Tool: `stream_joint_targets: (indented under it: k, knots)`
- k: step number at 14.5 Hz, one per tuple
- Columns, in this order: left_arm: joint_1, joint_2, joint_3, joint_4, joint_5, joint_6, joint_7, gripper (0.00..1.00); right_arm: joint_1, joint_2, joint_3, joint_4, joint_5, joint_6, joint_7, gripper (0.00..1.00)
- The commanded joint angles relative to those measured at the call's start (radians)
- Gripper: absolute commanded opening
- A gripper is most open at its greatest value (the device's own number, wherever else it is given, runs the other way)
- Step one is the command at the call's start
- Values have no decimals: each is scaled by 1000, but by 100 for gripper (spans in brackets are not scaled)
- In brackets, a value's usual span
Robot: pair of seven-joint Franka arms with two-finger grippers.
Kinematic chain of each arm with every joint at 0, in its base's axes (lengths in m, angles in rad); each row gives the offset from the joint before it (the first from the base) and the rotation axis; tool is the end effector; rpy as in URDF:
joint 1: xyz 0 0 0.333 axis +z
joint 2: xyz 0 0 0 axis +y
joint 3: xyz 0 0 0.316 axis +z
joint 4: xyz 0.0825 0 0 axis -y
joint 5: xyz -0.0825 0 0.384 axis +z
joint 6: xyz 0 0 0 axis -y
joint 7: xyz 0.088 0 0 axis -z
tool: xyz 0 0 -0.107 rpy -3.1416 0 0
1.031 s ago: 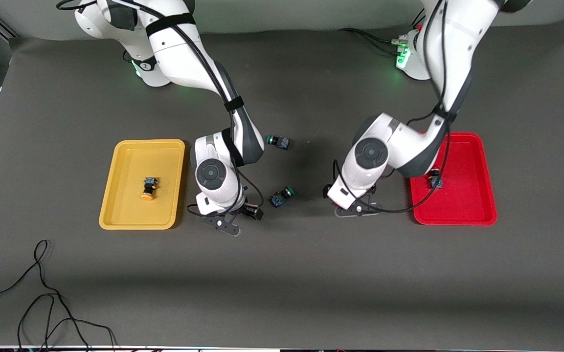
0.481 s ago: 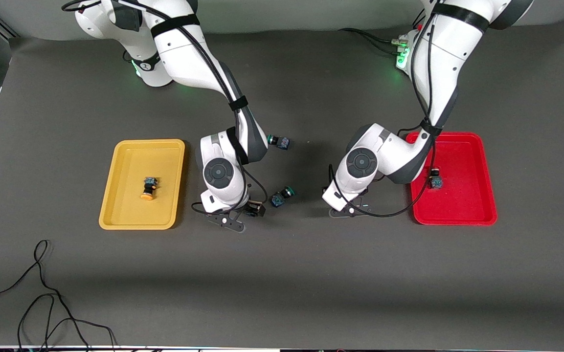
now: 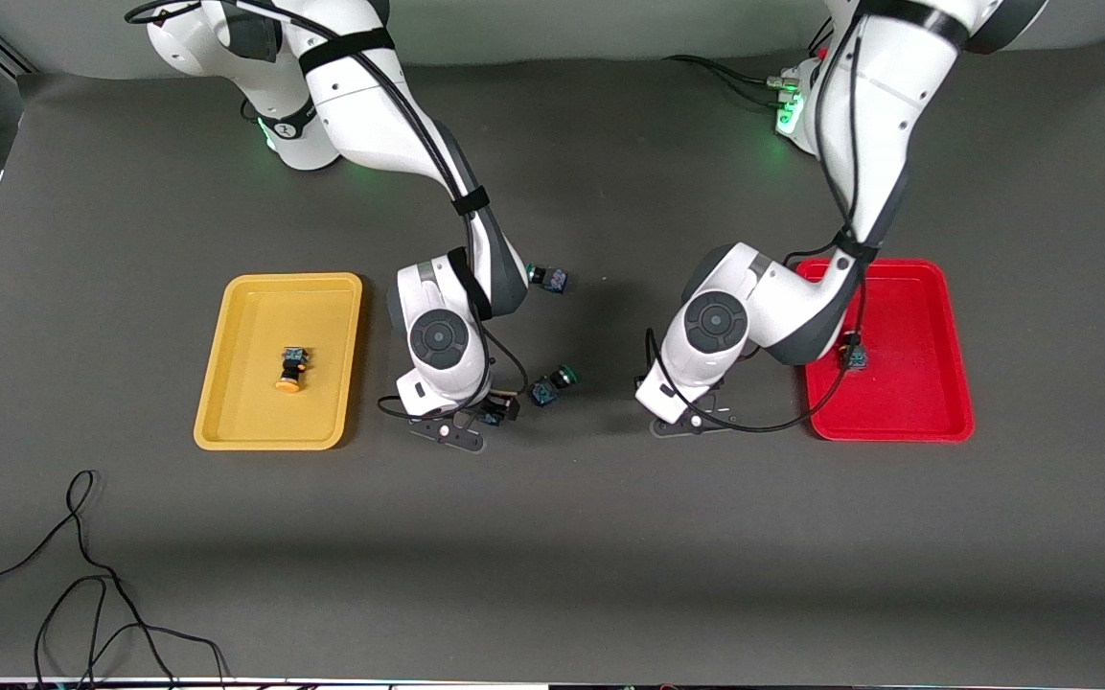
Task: Place red and yellow buttons in trays
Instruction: 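Grasp the yellow button with the right gripper while the left gripper grasps red, then carry both buttons to their trays and open both grippers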
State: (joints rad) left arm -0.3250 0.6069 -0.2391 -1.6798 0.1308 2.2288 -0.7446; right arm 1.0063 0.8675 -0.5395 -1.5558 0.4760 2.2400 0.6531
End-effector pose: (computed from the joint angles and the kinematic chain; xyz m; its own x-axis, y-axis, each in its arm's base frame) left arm 0.5814 -0.3427 0.2533 0.9893 0.1363 -0.0513 0.1365 -0.9906 0.0007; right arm 0.5870 0.3715 0.1804 0.9414 -0.3374 0.0032 -0.3370 -0.9398 0.0573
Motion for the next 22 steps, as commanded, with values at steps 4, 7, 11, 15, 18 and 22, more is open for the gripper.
stream_joint_targets:
  k: [4, 7, 11, 15, 18, 22]
  knots:
    - [55, -192, 3, 160, -86, -397, 5, 0, -5, 5, -10, 3, -5, 3, -10, 40]
    - [182, -288, 4, 106, -115, -501, 156, 0, -12, -33, -28, -1, -10, -58, -27, 15]
    - [421, -456, 9, -95, -114, -509, 510, 0, -12, -151, -204, -91, -10, -243, -300, 17]
    - [590, -457, 11, -211, -79, -402, 738, 0, 11, -202, -368, -240, -11, -246, -559, 32]
    - [639, -451, 11, -429, -36, -111, 778, 0, 11, -242, -378, -337, -11, -162, -598, 100]
    - [682, -351, 14, -673, 10, 343, 778, 4, 12, -298, -395, -339, -11, -160, -593, 100]
